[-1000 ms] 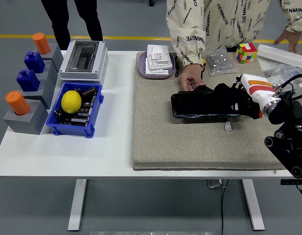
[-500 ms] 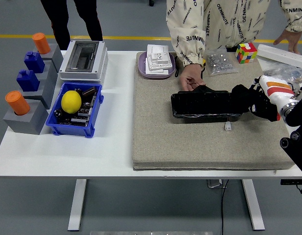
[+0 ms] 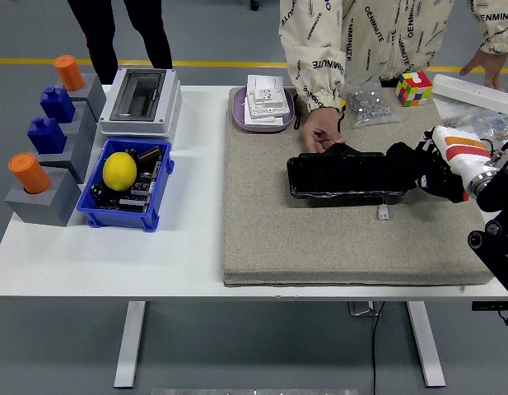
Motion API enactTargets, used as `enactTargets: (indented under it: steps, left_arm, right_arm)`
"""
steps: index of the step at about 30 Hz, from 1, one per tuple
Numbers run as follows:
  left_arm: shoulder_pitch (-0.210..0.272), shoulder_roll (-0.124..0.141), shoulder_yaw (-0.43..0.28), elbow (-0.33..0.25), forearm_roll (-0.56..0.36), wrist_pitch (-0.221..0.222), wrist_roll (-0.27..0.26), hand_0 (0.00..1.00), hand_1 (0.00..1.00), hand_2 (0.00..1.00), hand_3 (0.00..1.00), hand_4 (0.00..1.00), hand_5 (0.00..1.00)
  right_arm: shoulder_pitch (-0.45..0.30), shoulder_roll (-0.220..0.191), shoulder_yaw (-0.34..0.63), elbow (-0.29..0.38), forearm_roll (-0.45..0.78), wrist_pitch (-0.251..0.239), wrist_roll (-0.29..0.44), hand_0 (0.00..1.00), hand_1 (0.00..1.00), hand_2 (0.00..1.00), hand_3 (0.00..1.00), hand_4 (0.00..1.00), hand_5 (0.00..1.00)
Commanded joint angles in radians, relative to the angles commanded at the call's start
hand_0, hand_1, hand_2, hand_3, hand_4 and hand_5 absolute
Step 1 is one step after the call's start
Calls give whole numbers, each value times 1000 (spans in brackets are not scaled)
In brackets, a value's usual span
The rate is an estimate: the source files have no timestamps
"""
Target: Pick the rag up,wipe the panel,place it on the desk
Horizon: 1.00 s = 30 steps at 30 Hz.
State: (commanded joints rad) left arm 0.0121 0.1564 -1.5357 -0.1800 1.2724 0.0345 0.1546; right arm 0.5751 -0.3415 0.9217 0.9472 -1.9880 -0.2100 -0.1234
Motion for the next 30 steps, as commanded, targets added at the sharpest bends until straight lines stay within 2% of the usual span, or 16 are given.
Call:
enactTargets:
  steps: [8, 30]
  left_arm:
    - [0, 0, -4, 0, 2, 1, 2, 644, 689, 724, 566, 592, 467]
    - [-7, 4, 0, 0, -3, 1, 1, 644, 689, 724, 565, 593, 468]
  right_arm:
    - [5, 13, -15, -1, 3, 0, -1, 249, 301, 394, 393, 998, 37]
    - [49, 111, -83, -6, 8, -3, -2, 248, 301, 394, 393, 998, 38]
